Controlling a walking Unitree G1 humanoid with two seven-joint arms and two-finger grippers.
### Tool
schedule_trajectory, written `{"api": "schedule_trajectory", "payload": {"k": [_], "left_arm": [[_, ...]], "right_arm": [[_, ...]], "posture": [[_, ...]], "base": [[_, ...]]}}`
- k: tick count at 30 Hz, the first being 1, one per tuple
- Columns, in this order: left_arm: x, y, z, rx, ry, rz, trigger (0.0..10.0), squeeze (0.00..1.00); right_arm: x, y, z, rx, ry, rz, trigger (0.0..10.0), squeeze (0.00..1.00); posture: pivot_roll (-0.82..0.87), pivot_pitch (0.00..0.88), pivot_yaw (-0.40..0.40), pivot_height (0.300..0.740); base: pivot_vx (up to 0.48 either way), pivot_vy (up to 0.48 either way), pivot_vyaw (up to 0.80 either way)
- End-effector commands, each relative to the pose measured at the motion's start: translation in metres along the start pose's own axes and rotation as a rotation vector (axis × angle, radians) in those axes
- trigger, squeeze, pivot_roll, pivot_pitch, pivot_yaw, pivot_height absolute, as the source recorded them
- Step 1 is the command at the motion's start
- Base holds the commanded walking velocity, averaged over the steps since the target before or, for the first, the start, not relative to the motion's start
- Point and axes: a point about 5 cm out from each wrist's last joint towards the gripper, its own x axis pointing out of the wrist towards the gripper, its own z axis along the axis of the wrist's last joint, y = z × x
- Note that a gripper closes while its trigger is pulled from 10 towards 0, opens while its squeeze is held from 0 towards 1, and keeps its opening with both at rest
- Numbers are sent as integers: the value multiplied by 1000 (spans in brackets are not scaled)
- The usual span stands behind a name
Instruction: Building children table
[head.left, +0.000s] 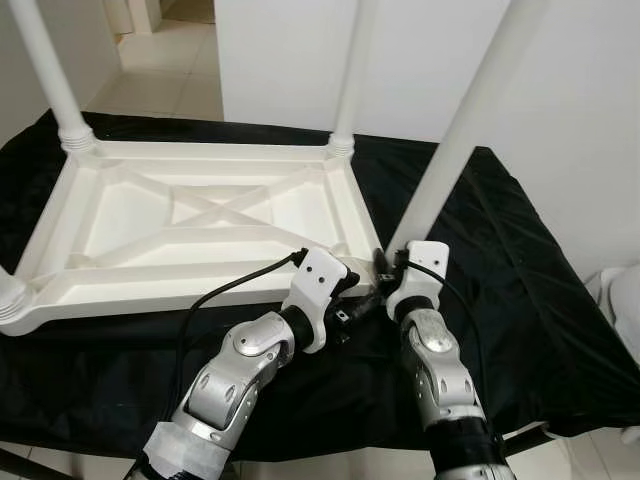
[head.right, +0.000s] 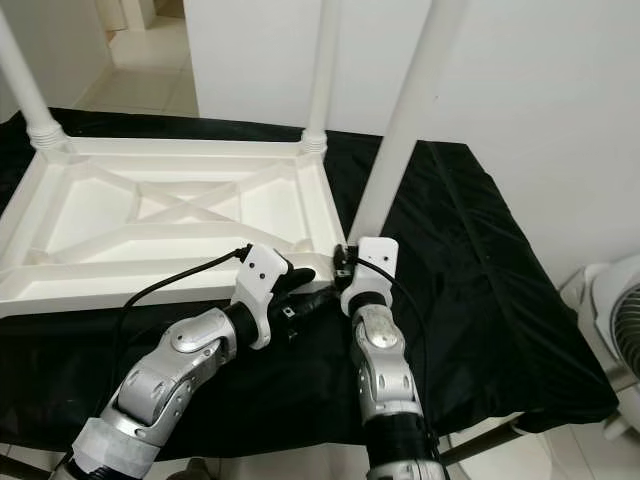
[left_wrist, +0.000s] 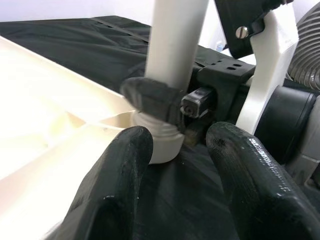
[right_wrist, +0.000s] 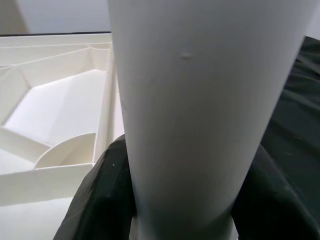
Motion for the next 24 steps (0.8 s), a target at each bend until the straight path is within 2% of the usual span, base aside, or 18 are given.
{"api": "schedule_trajectory", "payload": {"k": [1,5,6,8,9,11,13,15,16,17,18,21,23,24], "left_arm": [[1,-5,3,1,0,-55,10000,0],[1,-4,4,6,-2,-54,10000,0],[1,-4,4,6,-2,-52,10000,0],[1,-4,4,7,-2,-51,10000,0],[1,-3,4,8,-3,-48,10000,0],[1,-3,5,10,-3,-46,10000,0],[1,-2,5,12,-5,-42,10000,0],[1,-2,5,12,-6,-41,10000,0],[2,-2,5,13,-6,-40,10000,0],[2,-2,5,13,-6,-40,10000,0],[2,-2,6,13,-7,-38,10000,0],[2,-1,6,14,-7,-36,10000,0],[1,-1,6,13,-7,-33,10000,0],[1,-1,6,13,-7,-33,10000,0]], "right_arm": [[-6,-29,-10,-61,63,-163,0,0],[-5,-29,-10,-76,93,-193,0,0],[-3,-27,-9,-72,88,-177,10000,0],[-2,-26,-9,-67,85,-165,10000,0],[1,-21,-7,-35,82,-118,10000,1000],[3,-17,-6,-11,79,-85,10000,1000],[13,-10,4,32,48,58,10000,1000],[15,-9,5,31,46,81,10000,1000],[17,-9,6,17,58,135,10000,388],[17,-9,6,17,58,135,10000,388],[20,-9,7,11,63,178,10000,0],[23,-12,9,-3,67,249,10000,0],[29,-17,13,-58,55,336,10000,0],[29,-17,13,-58,55,336,10000,0]], "posture": [[108,5,-55,740],[116,0,-58,740],[119,0,-60,740],[119,0,-60,740],[123,0,-65,740],[123,0,-65,740],[127,0,-68,740],[127,0,-68,740],[130,0,-74,740],[130,0,-74,740],[131,0,-74,740],[133,0,-76,740],[138,0,-77,740],[138,0,-77,740]], "base": [[0,0,0],[0,0,0],[0,0,0],[0,0,0],[0,0,0],[0,0,0],[0,0,0],[0,0,0],[0,0,0],[0,0,0],[0,0,0],[0,0,0],[0,0,0],[0,0,0]]}}
